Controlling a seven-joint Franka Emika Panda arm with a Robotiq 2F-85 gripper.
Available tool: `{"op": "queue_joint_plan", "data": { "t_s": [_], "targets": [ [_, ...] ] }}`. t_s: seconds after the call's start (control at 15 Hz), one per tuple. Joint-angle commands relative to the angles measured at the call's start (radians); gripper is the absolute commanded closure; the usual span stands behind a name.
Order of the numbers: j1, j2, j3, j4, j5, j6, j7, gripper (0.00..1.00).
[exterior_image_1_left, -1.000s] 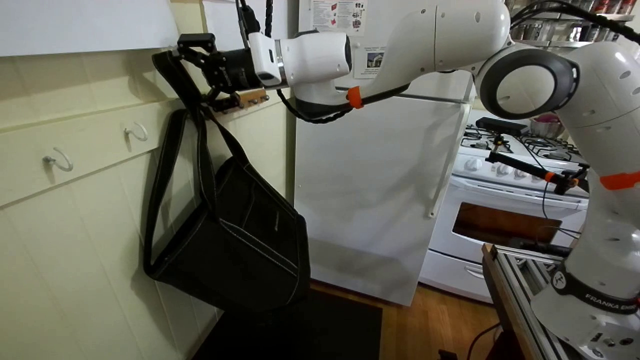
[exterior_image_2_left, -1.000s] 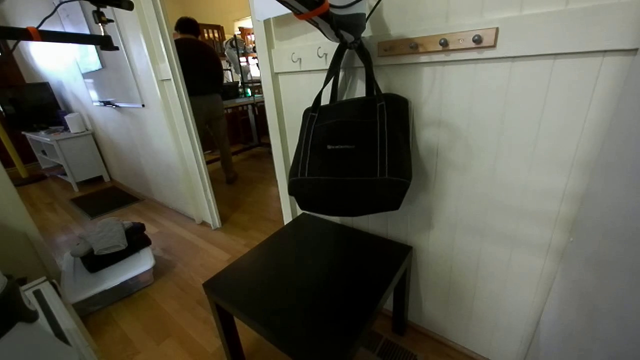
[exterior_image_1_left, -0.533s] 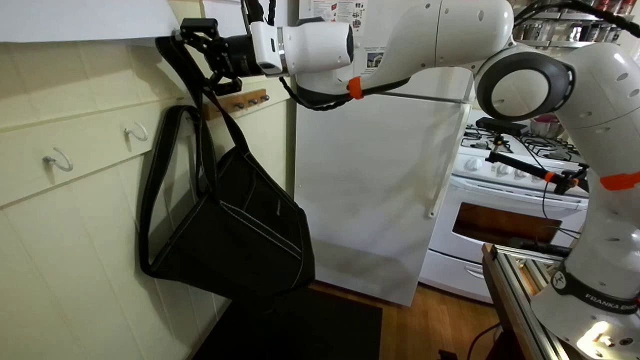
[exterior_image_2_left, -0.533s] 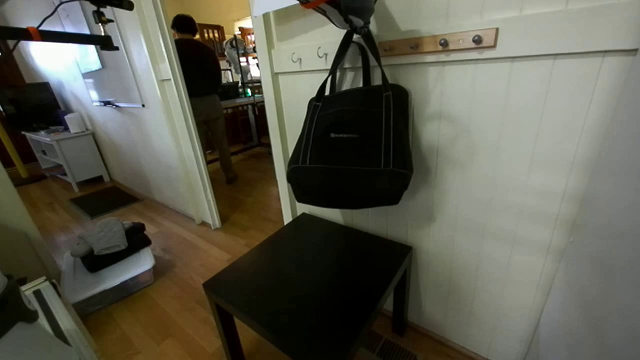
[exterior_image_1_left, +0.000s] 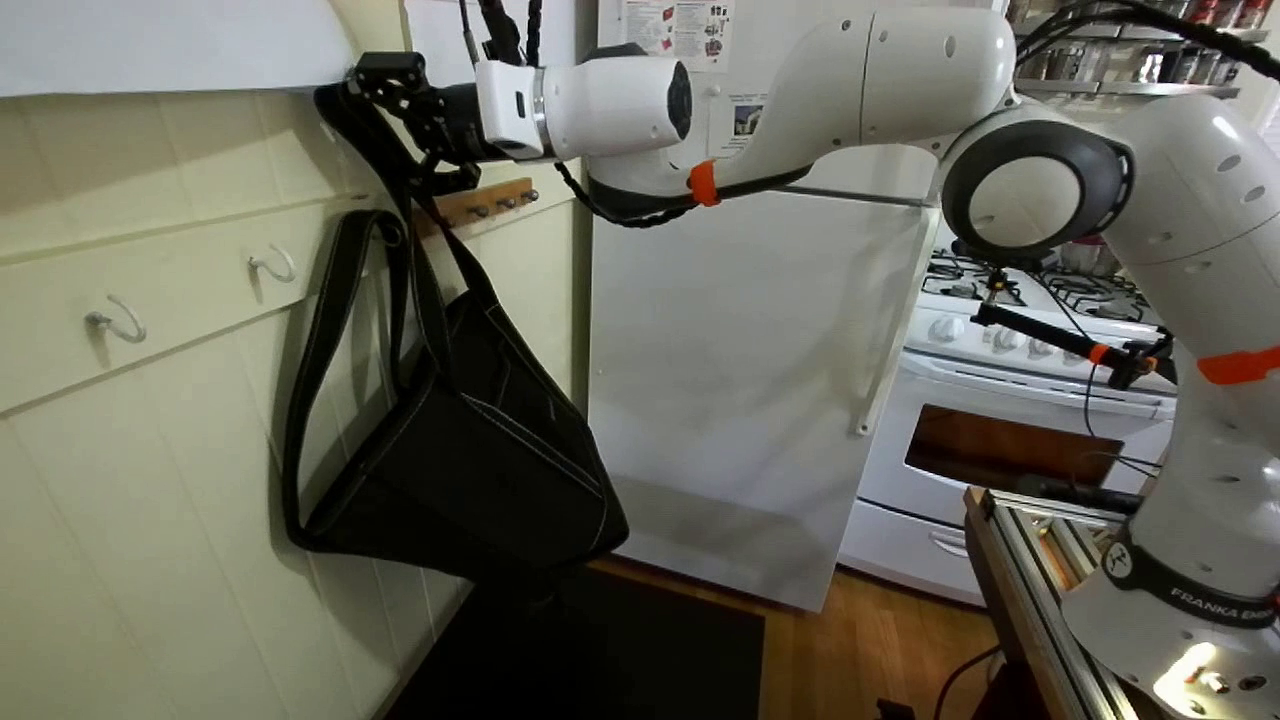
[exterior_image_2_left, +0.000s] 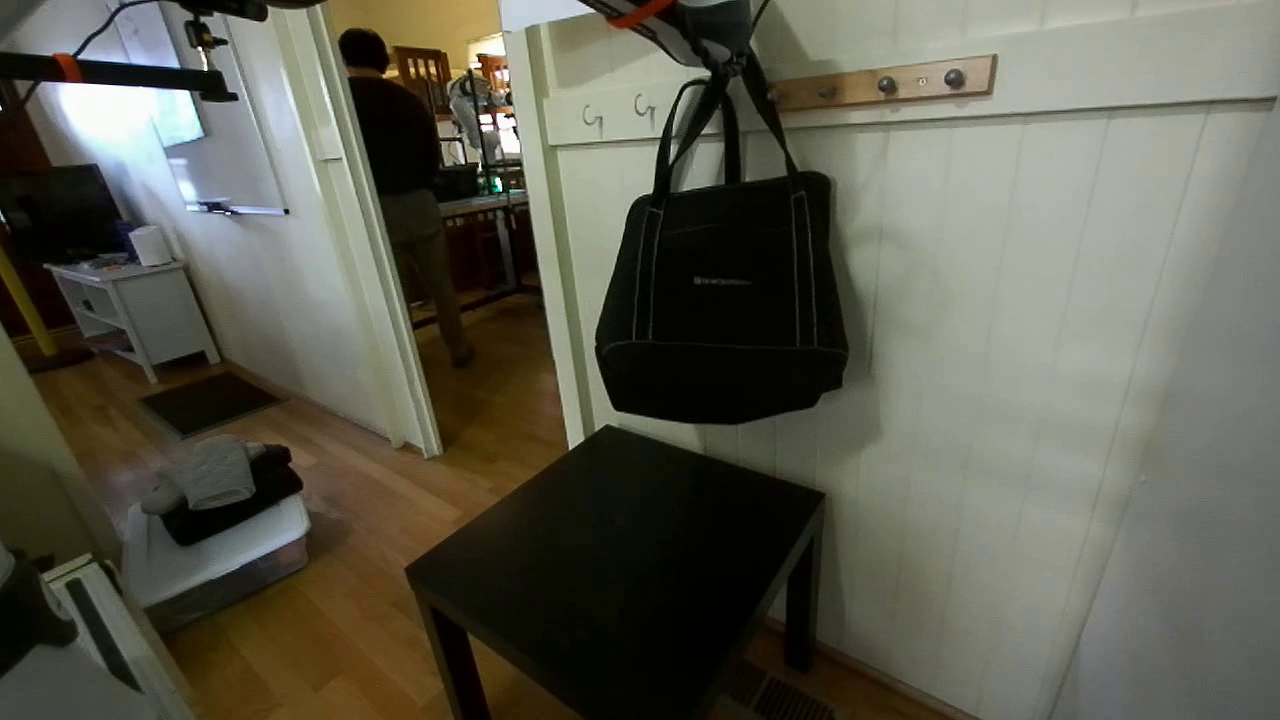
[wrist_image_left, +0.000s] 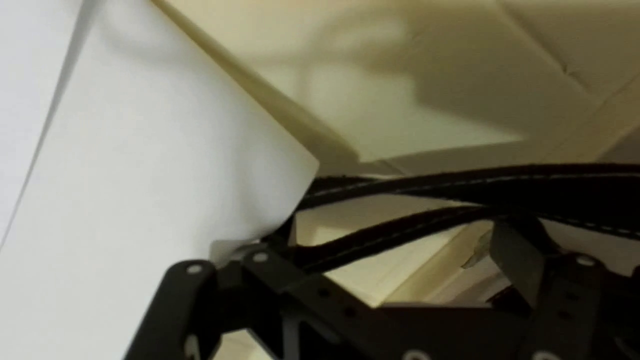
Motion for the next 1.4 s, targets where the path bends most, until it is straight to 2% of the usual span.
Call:
{"op": "queue_joint_plan", "data": {
  "t_s": [0.0, 0.4, 0.73, 1.07, 1.33],
  "targets": [
    [0.006, 0.078, -0.008, 0.126, 0.013, -0.104, 0.026, 0.00],
    [-0.003, 0.077, 0.046, 0.107, 0.098, -0.190, -0.065, 0.00],
    [0.003, 0.021, 0.069, 0.074, 0.099, -0.131, -0.075, 0.00],
    [0.011, -0.007, 0.095, 0.059, 0.100, -0.150, -0.046, 0.00],
    [-0.002, 0.022, 0.140, 0.085, 0.115, -0.088, -0.049, 0.00]
  ]
}}
